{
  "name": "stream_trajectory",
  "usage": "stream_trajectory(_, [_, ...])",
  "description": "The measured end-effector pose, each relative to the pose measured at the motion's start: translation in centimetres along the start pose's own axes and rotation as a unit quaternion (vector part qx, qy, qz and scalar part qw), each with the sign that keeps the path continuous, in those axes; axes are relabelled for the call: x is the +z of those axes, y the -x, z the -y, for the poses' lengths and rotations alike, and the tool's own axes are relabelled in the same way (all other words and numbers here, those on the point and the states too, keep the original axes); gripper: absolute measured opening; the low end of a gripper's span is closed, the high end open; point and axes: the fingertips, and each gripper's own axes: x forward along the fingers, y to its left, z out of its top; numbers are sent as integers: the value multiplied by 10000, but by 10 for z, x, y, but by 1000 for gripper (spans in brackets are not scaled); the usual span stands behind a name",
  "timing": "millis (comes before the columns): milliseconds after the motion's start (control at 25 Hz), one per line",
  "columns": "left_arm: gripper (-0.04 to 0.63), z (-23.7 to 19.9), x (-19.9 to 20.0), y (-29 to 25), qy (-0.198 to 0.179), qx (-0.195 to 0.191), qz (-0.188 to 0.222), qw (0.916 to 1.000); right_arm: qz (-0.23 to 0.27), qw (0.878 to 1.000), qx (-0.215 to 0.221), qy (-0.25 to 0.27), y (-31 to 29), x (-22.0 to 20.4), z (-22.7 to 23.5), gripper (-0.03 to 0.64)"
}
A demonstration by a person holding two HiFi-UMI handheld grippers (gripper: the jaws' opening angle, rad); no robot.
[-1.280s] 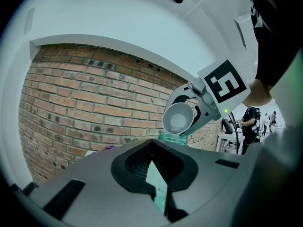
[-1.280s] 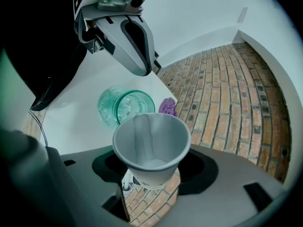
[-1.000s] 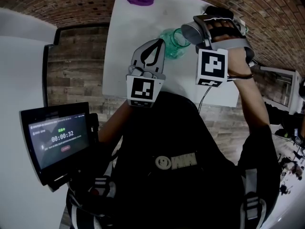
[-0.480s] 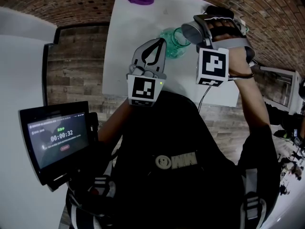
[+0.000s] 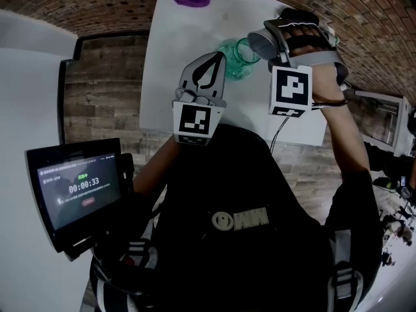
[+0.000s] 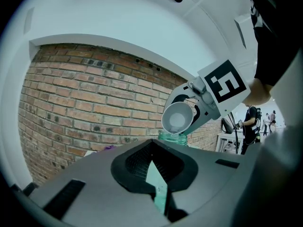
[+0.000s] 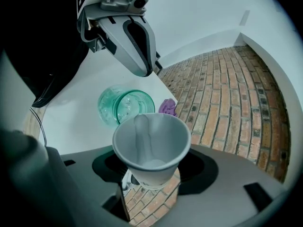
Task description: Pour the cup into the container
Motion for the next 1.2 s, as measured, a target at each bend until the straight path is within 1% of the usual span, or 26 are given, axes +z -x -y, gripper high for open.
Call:
stream_trajectory(280, [-2, 1, 2, 0, 117, -7, 58, 9999, -46, 9999, -83, 98, 0, -1, 2, 284])
stream_trajectory(400, [-2, 1, 2, 0, 96, 4, 65, 9999, -105, 9996, -180, 183, 1, -2, 5, 284])
stream_trajectory(560, [-2, 2, 2, 0, 78, -7, 69, 9999, -196, 9983, -391, 377, 2, -4, 11, 284])
stream_trajectory(680, [-2, 1, 2, 0, 51, -5, 55, 10000, -284, 9967, -465, 610, 3, -5, 13, 284])
stream_trajectory(880, [-2, 1, 3, -1, 58, -2, 61, 10000, -93, 9962, -586, 634, 4, 4, 15, 284])
stream_trajectory(1200, [-2, 1, 3, -1, 46, 12, 51, 10000, -67, 9932, -713, 917, 5, 10, 17, 285])
